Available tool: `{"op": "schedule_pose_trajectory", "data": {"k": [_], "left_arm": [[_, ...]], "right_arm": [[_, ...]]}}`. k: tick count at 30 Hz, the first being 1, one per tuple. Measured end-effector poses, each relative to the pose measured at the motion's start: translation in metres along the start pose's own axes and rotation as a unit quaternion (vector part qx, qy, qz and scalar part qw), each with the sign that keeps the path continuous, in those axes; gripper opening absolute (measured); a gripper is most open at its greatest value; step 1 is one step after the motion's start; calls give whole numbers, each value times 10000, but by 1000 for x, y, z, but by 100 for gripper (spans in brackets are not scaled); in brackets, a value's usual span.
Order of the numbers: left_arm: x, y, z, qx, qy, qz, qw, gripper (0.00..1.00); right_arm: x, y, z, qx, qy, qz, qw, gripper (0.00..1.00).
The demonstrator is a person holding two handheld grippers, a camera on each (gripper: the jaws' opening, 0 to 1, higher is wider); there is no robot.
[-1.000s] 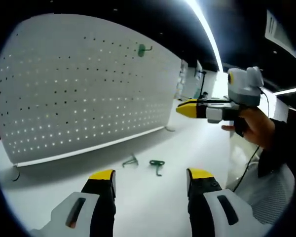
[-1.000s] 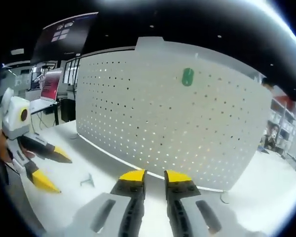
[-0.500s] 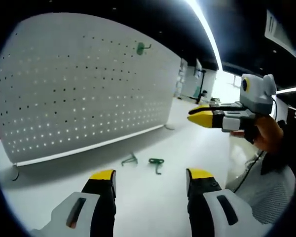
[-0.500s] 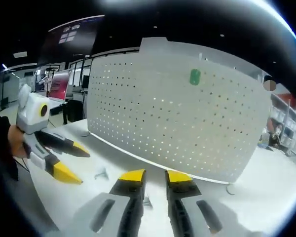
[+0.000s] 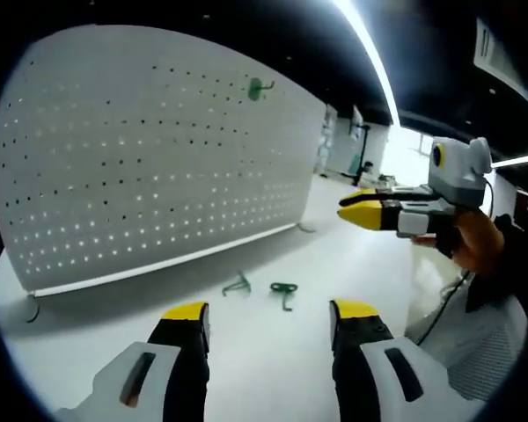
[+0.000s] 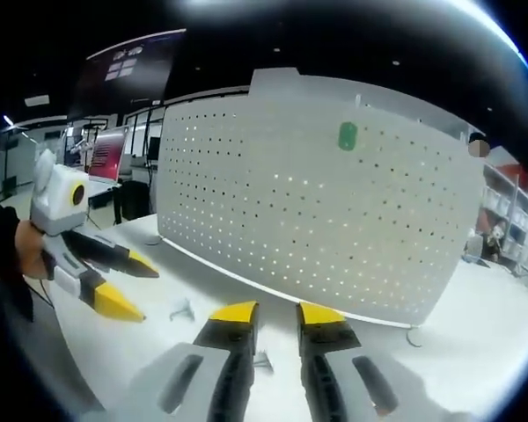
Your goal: Insert the hook assembly into the mounting plate slot until the hook locks in place.
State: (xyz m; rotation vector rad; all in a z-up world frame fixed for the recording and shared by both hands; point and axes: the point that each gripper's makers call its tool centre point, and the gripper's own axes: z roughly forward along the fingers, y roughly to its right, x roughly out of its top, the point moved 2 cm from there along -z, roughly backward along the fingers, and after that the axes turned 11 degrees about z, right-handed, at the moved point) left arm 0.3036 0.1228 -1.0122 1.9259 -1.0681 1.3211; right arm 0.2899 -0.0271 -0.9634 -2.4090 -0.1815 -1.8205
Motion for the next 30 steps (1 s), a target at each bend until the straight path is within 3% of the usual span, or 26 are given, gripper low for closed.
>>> {"op": "schedule_pose_trajectory", "data": {"k": [15,30], "left_arm": [[11,-23,-2,122,-39,302,9995,52],[2,-50,11,160,-331,573,9977,49]], "right_arm": [[2,-2,0,42,51,25,10000,17],[2,-1,0,40,38,33,10000,17]]}}
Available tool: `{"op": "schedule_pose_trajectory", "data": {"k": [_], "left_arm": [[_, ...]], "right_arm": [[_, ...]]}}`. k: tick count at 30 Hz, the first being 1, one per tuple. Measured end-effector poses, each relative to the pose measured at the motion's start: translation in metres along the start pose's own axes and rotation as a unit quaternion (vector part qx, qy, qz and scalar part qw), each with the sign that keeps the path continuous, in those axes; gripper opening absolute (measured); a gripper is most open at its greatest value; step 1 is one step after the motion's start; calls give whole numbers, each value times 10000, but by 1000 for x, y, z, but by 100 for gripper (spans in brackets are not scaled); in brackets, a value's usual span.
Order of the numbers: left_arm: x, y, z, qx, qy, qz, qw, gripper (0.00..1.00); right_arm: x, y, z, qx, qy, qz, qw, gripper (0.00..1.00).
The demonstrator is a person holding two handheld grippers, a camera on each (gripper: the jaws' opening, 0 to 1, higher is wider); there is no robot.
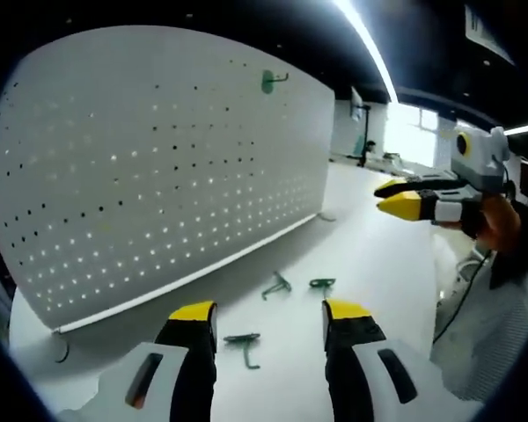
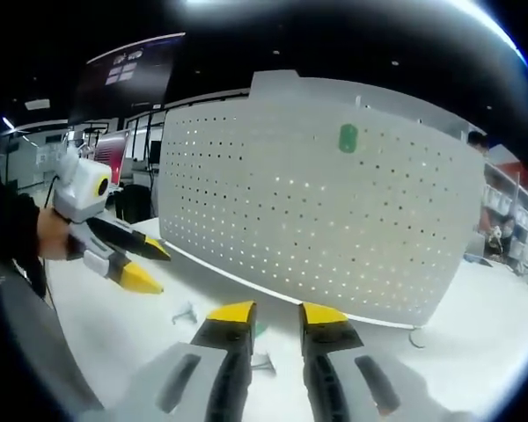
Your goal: Insert the hook assembly into the mounting plate slot until the hook locks in place.
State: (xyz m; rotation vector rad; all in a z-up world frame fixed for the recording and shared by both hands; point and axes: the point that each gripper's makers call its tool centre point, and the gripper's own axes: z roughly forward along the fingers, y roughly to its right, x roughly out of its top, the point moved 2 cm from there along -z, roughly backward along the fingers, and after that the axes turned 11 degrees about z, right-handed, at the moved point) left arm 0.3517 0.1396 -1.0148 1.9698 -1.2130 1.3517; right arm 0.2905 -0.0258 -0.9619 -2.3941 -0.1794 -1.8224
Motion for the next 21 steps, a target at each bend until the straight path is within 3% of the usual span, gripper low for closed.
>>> {"op": "schedule_pose_trajectory", "data": {"k": [21], "left_arm": [[-21,-13,15,-28,-378,118,9992,46]], "right_arm": [[0,1,1,1,-4,37,10000,18]]}}
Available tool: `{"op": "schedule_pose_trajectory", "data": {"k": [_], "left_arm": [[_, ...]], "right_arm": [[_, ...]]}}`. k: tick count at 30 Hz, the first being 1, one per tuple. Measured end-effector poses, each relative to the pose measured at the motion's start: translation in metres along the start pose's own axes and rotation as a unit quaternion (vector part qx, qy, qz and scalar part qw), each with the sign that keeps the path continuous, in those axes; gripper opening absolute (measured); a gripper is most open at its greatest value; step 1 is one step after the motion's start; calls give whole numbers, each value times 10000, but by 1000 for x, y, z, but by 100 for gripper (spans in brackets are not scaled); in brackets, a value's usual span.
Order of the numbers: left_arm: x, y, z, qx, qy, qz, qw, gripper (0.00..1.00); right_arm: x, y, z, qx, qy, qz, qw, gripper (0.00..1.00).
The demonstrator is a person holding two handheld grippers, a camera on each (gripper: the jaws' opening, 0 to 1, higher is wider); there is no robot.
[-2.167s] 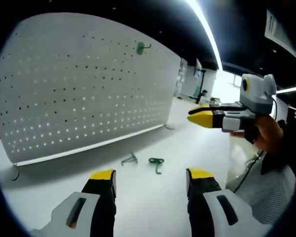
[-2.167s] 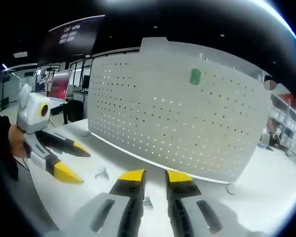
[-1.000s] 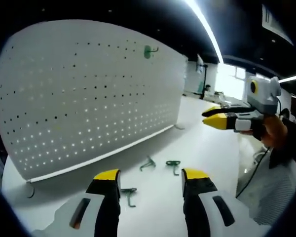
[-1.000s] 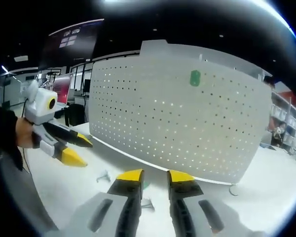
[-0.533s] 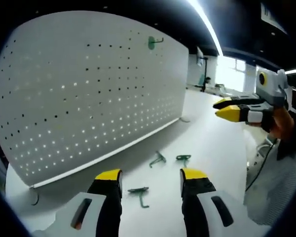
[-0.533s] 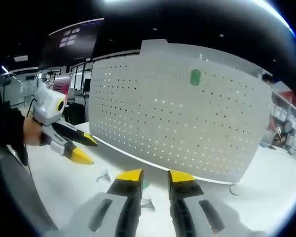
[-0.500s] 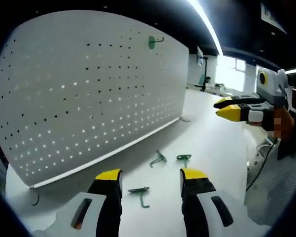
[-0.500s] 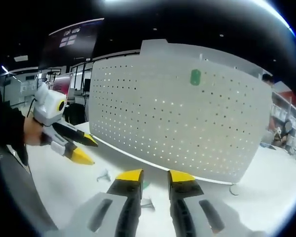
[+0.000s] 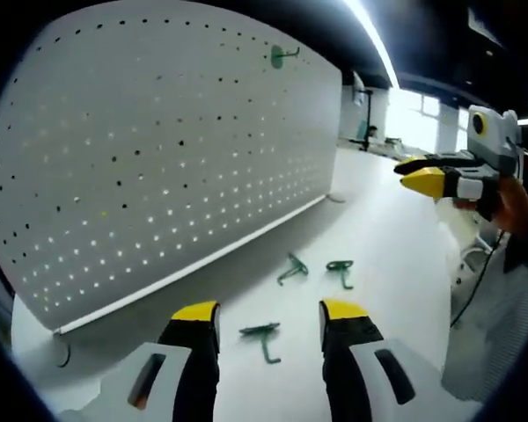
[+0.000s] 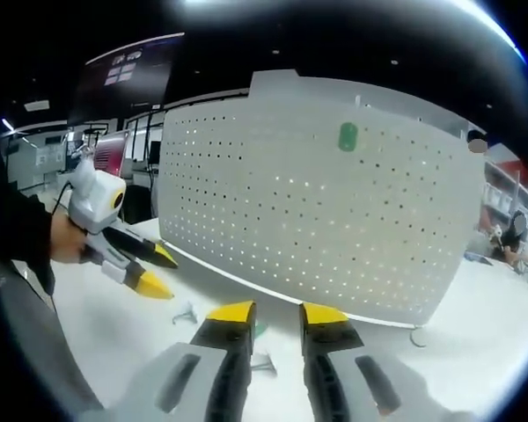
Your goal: Insert the hook assembly into the mounting plate slot until the hook locks in place.
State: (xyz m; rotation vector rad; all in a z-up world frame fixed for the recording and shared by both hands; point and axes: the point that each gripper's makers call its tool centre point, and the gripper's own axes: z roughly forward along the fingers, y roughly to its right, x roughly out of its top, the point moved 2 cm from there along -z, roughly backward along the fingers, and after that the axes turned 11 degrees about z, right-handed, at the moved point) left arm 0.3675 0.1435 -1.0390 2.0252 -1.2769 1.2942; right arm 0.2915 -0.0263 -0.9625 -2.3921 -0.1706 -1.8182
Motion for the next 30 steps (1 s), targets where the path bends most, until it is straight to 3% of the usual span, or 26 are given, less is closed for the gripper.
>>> {"op": "schedule_pose_trajectory", "data": {"k": [17,30], "left_arm": [[-16,7,25,-252,-361,431,9981,38],[-23,11,41,-492,-623,1121,9905,27]], "right_arm": [[-2,3,1,-6,-30,98,9999,18],[-4,4,2,11,-68,151,9999,18]]}}
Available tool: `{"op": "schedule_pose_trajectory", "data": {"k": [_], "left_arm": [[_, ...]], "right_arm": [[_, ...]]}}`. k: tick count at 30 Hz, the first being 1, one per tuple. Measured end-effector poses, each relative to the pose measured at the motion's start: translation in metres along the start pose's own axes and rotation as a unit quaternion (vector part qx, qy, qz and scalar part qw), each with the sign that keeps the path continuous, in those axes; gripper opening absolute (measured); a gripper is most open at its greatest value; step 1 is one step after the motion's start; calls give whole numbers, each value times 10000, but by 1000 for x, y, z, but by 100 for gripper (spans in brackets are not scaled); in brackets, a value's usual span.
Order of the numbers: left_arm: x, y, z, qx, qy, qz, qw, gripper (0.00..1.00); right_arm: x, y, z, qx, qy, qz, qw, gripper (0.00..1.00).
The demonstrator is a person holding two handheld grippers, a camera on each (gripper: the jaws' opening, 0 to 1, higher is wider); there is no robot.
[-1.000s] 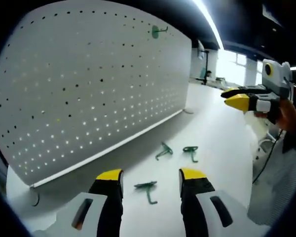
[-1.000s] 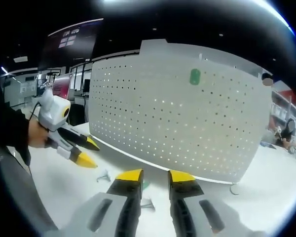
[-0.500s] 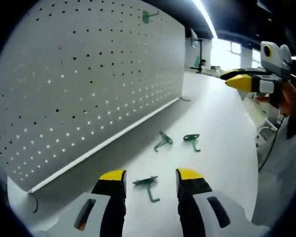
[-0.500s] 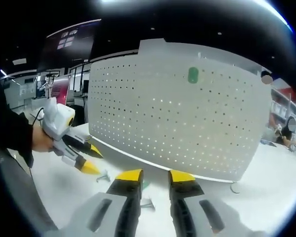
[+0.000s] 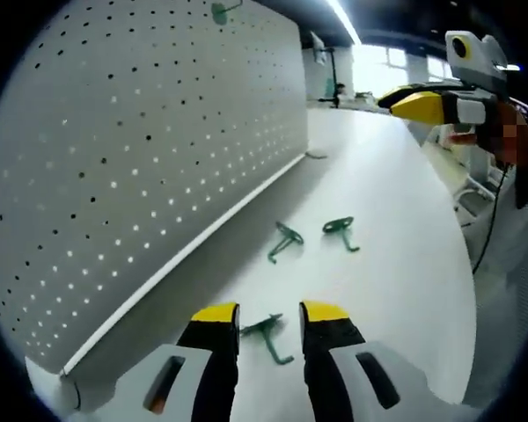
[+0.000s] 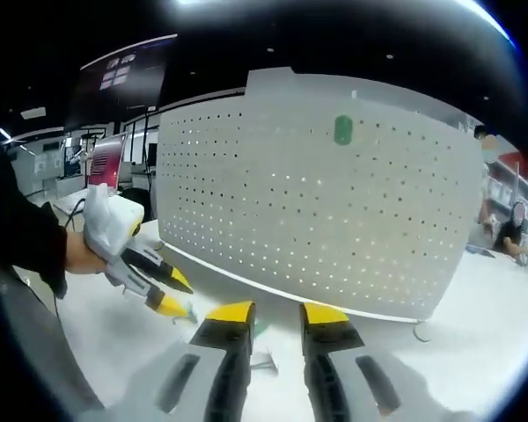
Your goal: Insert the hook assembly into the mounting plate slot until the hook locks in place.
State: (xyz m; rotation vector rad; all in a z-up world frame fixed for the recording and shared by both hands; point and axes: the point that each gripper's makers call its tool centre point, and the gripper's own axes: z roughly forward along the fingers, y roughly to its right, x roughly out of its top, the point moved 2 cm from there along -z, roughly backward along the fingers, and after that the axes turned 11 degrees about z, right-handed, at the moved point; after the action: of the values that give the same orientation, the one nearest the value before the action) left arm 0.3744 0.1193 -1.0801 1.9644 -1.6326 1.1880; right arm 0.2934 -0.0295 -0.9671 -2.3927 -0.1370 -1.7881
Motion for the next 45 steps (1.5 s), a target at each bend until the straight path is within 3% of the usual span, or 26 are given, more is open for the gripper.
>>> {"op": "schedule_pose_trajectory", "data": {"k": [22,27,31,45], "left_arm": [[-21,1,7,-116,-479,180,9986,9],[-21,1,5,-76,-460,167,9988,6],[-17,1,3,-47,-417,213,9989,9],[-14,7,10,-79,-542,716,9959,4]], "right_arm": [[-2,0,1,-1,-51,53,10000,18],[-3,-1,1,27,-67,58,10000,18],[-3,-1,1,38,-61,63,10000,18],[-3,-1,1,40,-69,63,9999,18]]}}
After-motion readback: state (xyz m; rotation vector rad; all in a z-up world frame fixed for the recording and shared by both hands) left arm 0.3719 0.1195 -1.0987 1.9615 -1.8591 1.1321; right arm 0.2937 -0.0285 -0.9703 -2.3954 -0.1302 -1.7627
